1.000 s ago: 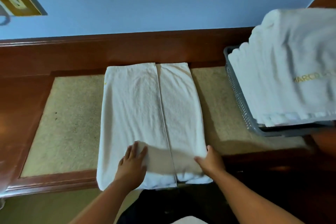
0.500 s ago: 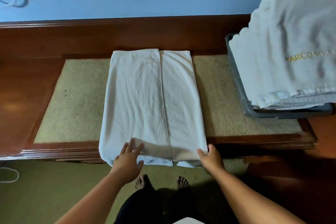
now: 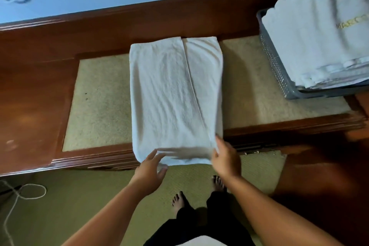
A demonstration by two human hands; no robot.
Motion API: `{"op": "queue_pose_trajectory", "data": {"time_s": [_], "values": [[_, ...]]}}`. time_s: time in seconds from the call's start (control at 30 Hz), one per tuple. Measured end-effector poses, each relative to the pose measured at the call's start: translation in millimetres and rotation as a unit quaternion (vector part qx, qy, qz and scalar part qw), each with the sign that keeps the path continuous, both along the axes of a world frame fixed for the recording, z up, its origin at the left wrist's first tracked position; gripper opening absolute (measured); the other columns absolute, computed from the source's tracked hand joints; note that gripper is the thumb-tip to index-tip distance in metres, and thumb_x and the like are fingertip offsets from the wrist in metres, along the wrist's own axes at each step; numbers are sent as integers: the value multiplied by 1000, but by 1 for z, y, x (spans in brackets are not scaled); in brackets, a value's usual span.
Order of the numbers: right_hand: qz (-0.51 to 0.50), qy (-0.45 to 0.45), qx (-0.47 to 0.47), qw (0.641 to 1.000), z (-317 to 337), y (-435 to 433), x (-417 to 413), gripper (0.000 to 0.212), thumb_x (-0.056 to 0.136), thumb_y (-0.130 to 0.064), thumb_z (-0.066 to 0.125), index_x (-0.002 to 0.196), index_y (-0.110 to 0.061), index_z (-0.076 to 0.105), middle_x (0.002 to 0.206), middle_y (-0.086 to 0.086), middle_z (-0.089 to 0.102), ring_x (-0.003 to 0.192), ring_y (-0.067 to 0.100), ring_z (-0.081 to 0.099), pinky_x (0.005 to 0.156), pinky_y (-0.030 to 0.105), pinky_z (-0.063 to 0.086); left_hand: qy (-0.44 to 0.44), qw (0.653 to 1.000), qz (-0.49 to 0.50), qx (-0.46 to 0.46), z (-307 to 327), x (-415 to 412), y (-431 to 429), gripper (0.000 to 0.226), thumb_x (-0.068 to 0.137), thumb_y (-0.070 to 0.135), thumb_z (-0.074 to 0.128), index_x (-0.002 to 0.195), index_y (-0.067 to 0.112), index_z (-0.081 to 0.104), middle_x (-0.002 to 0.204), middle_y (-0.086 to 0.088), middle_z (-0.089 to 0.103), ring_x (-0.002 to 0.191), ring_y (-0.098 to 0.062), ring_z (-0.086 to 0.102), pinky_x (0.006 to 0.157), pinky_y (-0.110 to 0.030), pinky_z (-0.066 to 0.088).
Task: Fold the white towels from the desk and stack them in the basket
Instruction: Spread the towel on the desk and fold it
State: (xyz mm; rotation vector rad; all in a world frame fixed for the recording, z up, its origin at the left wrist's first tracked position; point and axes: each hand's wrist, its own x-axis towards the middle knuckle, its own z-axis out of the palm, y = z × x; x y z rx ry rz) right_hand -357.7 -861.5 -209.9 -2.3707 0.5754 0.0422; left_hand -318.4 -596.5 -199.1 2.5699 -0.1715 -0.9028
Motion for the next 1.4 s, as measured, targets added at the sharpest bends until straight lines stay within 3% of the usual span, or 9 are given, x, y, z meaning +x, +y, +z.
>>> {"op": "queue_pose_trajectory", "data": {"time_s": [0.13,0.27,0.37,0.5,0.7,0.83,0.9,1.07,1.4], "values": [[233,133,-42,962,-12,65,-11,71,96,-13,43,160,-31,17,123,7,63,99,32,62,67,33,39,-1,999,30,-27,-1,0,29,50,96,32,62,144,30,49,157,1,40,127,-21,56,107,-24,39],[301,155,32,940,-28,91,-12,77,97,-16,45,160,-29,3,144,8,49,113,30,57,85,37,50,-25,998,42,-46,-1,9,41,47,97,24,61,143,23,51,147,-1,50,127,-19,54,107,-30,41],[294,122,68,946,-28,92,-18,74,98,-20,47,160,-32,8,152,8,39,123,29,53,94,38,48,-26,996,48,-67,-1,9,48,44,97,26,62,140,23,54,144,-2,52,122,-18,57,103,-30,44],[175,29,-47,983,-21,71,-10,64,93,-19,50,154,-23,34,143,8,42,124,32,49,97,40,47,-27,995,51,-83,-1,10,47,42,97,30,61,138,22,56,141,-1,54,119,-15,59,100,-29,47],[236,253,-48,937,-9,48,5,78,93,-15,47,159,-34,10,144,3,47,110,27,59,81,37,48,-34,992,67,-102,-9,18,29,39,99,28,59,137,22,55,135,2,54,109,-11,61,91,-27,48],[228,128,-116,958,-8,32,23,49,87,-21,47,135,-22,55,125,5,52,113,31,56,90,42,50,-56,991,69,-98,-8,41,8,38,98,30,56,135,25,55,129,4,54,111,-15,62,96,-39,51],[245,86,-130,957,-6,24,41,48,84,-24,47,130,-20,59,126,4,52,113,30,55,90,42,50,-56,992,63,-89,-5,54,0,41,97,30,56,137,26,53,131,4,52,114,-18,61,98,-43,51],[363,108,-143,915,-5,6,125,70,93,-46,22,156,-17,31,166,6,19,153,26,16,120,45,23,-74,993,63,-60,-1,99,-17,52,96,33,57,146,25,44,141,3,48,120,-21,57,100,-41,49],[437,148,-205,863,-20,14,261,78,101,-44,35,159,-15,-8,165,5,-21,152,26,-20,125,48,-2,-38,973,211,-87,-18,146,-54,63,93,31,64,149,17,38,127,1,53,108,-18,60,96,-36,50]]}}
